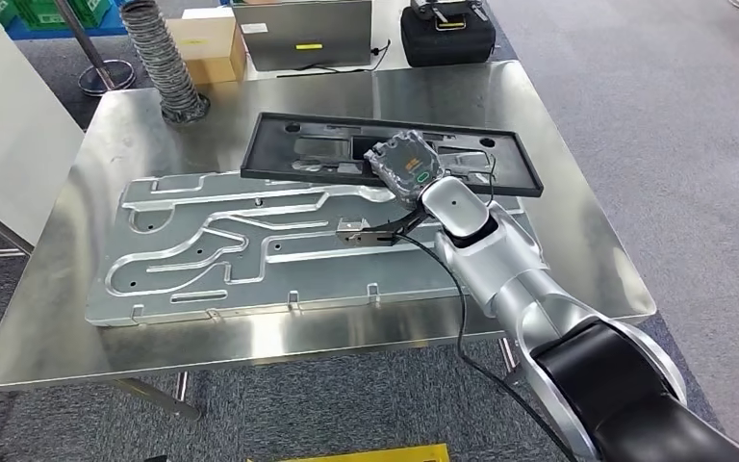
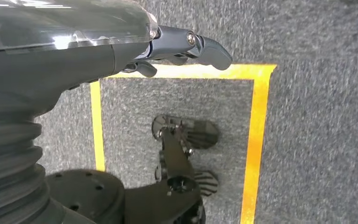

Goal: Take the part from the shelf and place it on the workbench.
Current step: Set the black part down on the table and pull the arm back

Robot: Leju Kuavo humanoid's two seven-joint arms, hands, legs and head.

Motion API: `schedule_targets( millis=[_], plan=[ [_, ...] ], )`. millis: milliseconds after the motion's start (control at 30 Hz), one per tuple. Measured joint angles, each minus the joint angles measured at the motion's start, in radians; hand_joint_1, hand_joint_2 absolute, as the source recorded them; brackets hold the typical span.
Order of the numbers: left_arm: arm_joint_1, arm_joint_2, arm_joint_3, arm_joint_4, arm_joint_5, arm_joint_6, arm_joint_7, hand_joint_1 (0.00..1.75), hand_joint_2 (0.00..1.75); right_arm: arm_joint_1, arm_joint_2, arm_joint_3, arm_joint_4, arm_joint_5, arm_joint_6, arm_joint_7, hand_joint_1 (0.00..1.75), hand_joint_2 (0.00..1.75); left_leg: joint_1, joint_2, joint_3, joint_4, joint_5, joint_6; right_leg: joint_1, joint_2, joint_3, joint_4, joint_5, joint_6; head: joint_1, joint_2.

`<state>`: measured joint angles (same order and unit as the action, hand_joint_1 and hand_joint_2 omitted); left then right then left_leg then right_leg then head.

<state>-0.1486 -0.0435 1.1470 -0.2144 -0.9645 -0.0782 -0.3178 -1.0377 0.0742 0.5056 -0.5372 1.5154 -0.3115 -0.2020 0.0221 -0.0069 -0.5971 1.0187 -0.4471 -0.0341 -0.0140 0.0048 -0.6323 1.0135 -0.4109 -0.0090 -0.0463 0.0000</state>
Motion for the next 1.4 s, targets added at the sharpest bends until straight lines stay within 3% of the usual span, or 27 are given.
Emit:
schedule_targets(
  millis=[67, 133, 167, 200, 233, 300, 367, 467, 533, 633, 667, 700, 733, 800, 833, 900, 1000, 1033, 1100, 1167, 1200, 1233, 1333, 1400],
  plan=[
    [-0.001, 0.0, -0.001, 0.0, 0.0, 0.0, 0.003, 0.0, 1.75, 0.002, 0.015, 0.003, 0.025, -0.011, -0.001, -0.001, 1.64, 1.75, 0.001, 0.001, -0.043, 0.094, -0.052, -0.005, 0.0, 0.001, 0.005, -0.005, 0.001, -0.011, 0.0, 0.0],
    [-0.001, 0.0, -0.002, 0.0, -0.001, 0.0, 0.004, 0.0, 1.75, 0.008, 0.026, 0.005, 0.052, -0.017, -0.004, -0.003, 1.64, 1.75, 0.001, 0.001, -0.112, 0.231, -0.107, -0.007, 0.005, 0.002, 0.006, -0.005, -0.001, -0.017, 0.0, 0.0],
    [-0.001, 0.0, -0.002, 0.0, -0.001, 0.0, 0.005, 0.0, 1.75, 0.013, 0.029, 0.006, 0.064, -0.019, -0.006, -0.004, 1.64, 1.75, 0.0, 0.001, -0.135, 0.271, -0.114, -0.006, 0.008, 0.002, 0.007, -0.004, -0.002, -0.018, 0.0, 0.0],
    [0.0, 0.0, -0.002, 0.0, -0.001, 0.0, 0.006, 0.0, 1.75, 0.018, 0.032, 0.007, 0.075, -0.021, -0.007, -0.005, 1.64, 1.75, 0.0, 0.001, -0.139, 0.27, -0.101, -0.003, 0.011, 0.002, 0.008, -0.004, -0.003, -0.019, 0.0, 0.0],
    [0.001, 0.0, -0.003, 0.0, -0.002, 0.0, 0.006, 0.0, 1.75, 0.022, 0.034, 0.007, 0.084, -0.024, -0.008, -0.007, 1.64, 1.75, -0.001, 0.001, -0.123, 0.228, -0.07, 0.001, 0.013, 0.002, 0.009, -0.003, -0.004, -0.02, 0.0, 0.0],
    [0.0, 0.0, -0.003, 0.0, -0.002, 0.0, 0.007, 0.0, 1.75, 0.025, 0.039, 0.007, 0.098, -0.028, -0.011, -0.013, 1.64, 1.75, -0.004, 0.001, -0.055, 0.086, -0.001, 0.013, 0.018, 0.004, 0.011, 0.0, -0.008, -0.017, 0.0, 0.0],
    [-0.001, 0.001, -0.003, 0.0, -0.003, 0.0, 0.006, 0.0, 1.75, 0.028, 0.042, 0.007, 0.111, -0.028, -0.014, -0.02, 1.64, 1.75, -0.009, 0.001, -0.014, 0.001, 0.026, 0.022, 0.02, 0.006, 0.011, 0.001, -0.01, -0.01, 0.0, 0.0],
    [0.0, -0.001, -0.004, 0.0, -0.006, -0.004, 0.0, 0.0, 1.75, 0.041, 0.043, 0.01, 0.128, -0.016, -0.017, -0.029, 1.64, 1.75, -0.011, 0.0, -0.008, -0.013, 0.027, 0.031, 0.018, 0.006, 0.011, 0.001, -0.011, 0.006, 0.0, 0.0],
    [-0.002, -0.002, -0.005, 0.0, -0.008, -0.006, -0.007, 0.0, 1.75, 0.047, 0.043, 0.016, 0.138, -0.007, -0.018, -0.032, 1.64, 1.75, -0.005, 0.002, -0.004, -0.022, 0.033, 0.041, 0.018, 0.005, -0.005, 0.039, -0.038, 0.017, 0.0, 0.0],
    [-0.004, -0.003, -0.005, 0.0, -0.008, -0.007, -0.014, 0.0, 1.75, 0.056, 0.043, 0.028, 0.156, 0.01, -0.015, -0.033, 1.64, 1.75, -0.004, 0.004, -0.002, -0.026, 0.035, 0.048, 0.011, 0.004, -0.093, 0.225, -0.126, 0.031, 0.0, 0.0],
    [-0.004, -0.003, -0.005, 0.0, -0.008, -0.007, -0.016, 0.0, 1.75, 0.063, 0.042, 0.033, 0.163, 0.015, -0.012, -0.033, 1.64, 1.75, -0.004, 0.003, -0.002, -0.026, 0.034, 0.048, 0.008, 0.003, -0.118, 0.273, -0.138, 0.034, 0.0, 0.0],
    [-0.004, -0.004, -0.005, 0.0, -0.008, -0.007, -0.016, 0.0, 1.75, 0.07, 0.042, 0.038, 0.169, 0.02, -0.009, -0.033, 1.64, 1.75, -0.003, 0.003, -0.002, -0.025, 0.034, 0.048, 0.005, 0.002, -0.125, 0.284, -0.131, 0.036, 0.0, 0.0],
    [-0.003, -0.004, -0.006, 0.0, -0.009, -0.007, -0.017, 0.0, 1.75, 0.075, 0.042, 0.043, 0.175, 0.024, -0.005, -0.034, 1.64, 1.75, -0.003, 0.003, -0.002, -0.023, 0.033, 0.046, 0.002, 0.001, -0.112, 0.254, -0.106, 0.037, 0.0, 0.0],
    [-0.003, -0.006, -0.007, 0.0, -0.009, -0.007, -0.02, 0.0, 1.75, 0.077, 0.042, 0.052, 0.184, 0.032, 0.005, -0.036, 1.64, 1.75, -0.004, 0.002, -0.003, -0.017, 0.028, 0.04, -0.001, -0.002, -0.05, 0.121, -0.039, 0.036, 0.0, 0.0],
    [-0.004, -0.007, -0.009, 0.0, -0.009, -0.007, -0.021, 0.0, 1.75, 0.075, 0.043, 0.057, 0.187, 0.035, 0.01, -0.036, 1.64, 1.75, -0.006, 0.001, -0.005, -0.012, 0.025, 0.035, 0.0, -0.003, -0.022, 0.062, -0.019, 0.033, 0.0, 0.0],
    [-0.005, -0.008, -0.013, 0.0, -0.009, -0.008, -0.025, 0.0, 1.75, 0.072, 0.045, 0.066, 0.193, 0.04, 0.02, -0.035, 1.64, 1.75, -0.009, 0.001, -0.008, -0.007, 0.021, 0.025, 0.004, -0.003, 0.0, 0.013, -0.011, 0.023, 0.0, 0.0],
    [-0.006, -0.008, -0.019, 0.0, -0.011, -0.011, -0.031, 0.0, 1.75, 0.069, 0.049, 0.074, 0.198, 0.042, 0.04, -0.031, 1.64, 1.75, -0.007, 0.002, -0.006, -0.004, 0.012, 0.008, 0.004, -0.004, 0.008, 0.002, -0.01, 0.002, 0.0, 0.0],
    [-0.006, -0.008, -0.021, 0.0, -0.012, -0.012, -0.032, 0.0, 1.75, 0.068, 0.05, 0.075, 0.199, 0.042, 0.047, -0.029, 1.64, 1.75, -0.006, 0.002, -0.013, 0.016, -0.002, 0.004, 0.002, -0.006, 0.013, -0.004, -0.008, -0.004, 0.0, 0.0],
    [-0.007, -0.009, -0.025, 0.0, -0.017, -0.017, -0.034, 0.0, 1.75, 0.068, 0.051, 0.08, 0.203, 0.043, 0.056, -0.026, 1.64, 1.75, -0.004, 0.003, -0.057, 0.12, -0.06, -0.003, 0.002, -0.009, 0.02, -0.009, -0.008, -0.012, 0.0, 0.0],
    [-0.005, -0.009, -0.027, 0.0, -0.02, -0.021, -0.035, 0.0, 1.75, 0.071, 0.051, 0.086, 0.207, 0.043, 0.059, -0.025, 0.82, 0.87, -0.002, 0.003, -0.116, 0.245, -0.108, -0.008, 0.004, -0.01, 0.021, -0.009, -0.009, -0.015, 0.0, 0.0],
    [-0.005, -0.009, -0.028, 0.0, -0.021, -0.022, -0.037, 0.0, 1.75, 0.072, 0.051, 0.088, 0.208, 0.043, 0.059, -0.025, 0.41, 0.44, -0.002, 0.003, -0.127, 0.269, -0.108, -0.01, 0.004, -0.009, 0.021, -0.008, -0.01, -0.016, 0.0, 0.0],
    [-0.004, -0.009, -0.028, 0.0, -0.021, -0.024, -0.039, 0.0, 1.75, 0.072, 0.051, 0.089, 0.21, 0.043, 0.058, -0.024, 0.0, 0.0, -0.001, 0.003, -0.119, 0.251, -0.088, -0.01, 0.004, -0.008, 0.023, -0.008, -0.011, -0.015, 0.0, 0.0],
    [-0.005, -0.009, -0.029, 0.0, -0.022, -0.025, -0.045, 0.0, 1.75, 0.074, 0.05, 0.091, 0.214, 0.043, 0.05, -0.023, 0.0, 0.0, -0.001, 0.003, -0.024, 0.057, 0.0, -0.003, 0.005, -0.003, 0.026, -0.002, -0.016, -0.006, 0.0, 0.0],
    [-0.006, -0.009, -0.03, 0.0, -0.023, -0.022, -0.046, 0.0, 0.87, 0.076, 0.049, 0.092, 0.216, 0.042, 0.039, -0.023, 0.0, 0.0, -0.004, 0.003, 0.007, -0.006, 0.012, 0.008, 0.009, 0.001, 0.024, 0.0, -0.016, 0.004, 0.0, 0.0]
  ],
)
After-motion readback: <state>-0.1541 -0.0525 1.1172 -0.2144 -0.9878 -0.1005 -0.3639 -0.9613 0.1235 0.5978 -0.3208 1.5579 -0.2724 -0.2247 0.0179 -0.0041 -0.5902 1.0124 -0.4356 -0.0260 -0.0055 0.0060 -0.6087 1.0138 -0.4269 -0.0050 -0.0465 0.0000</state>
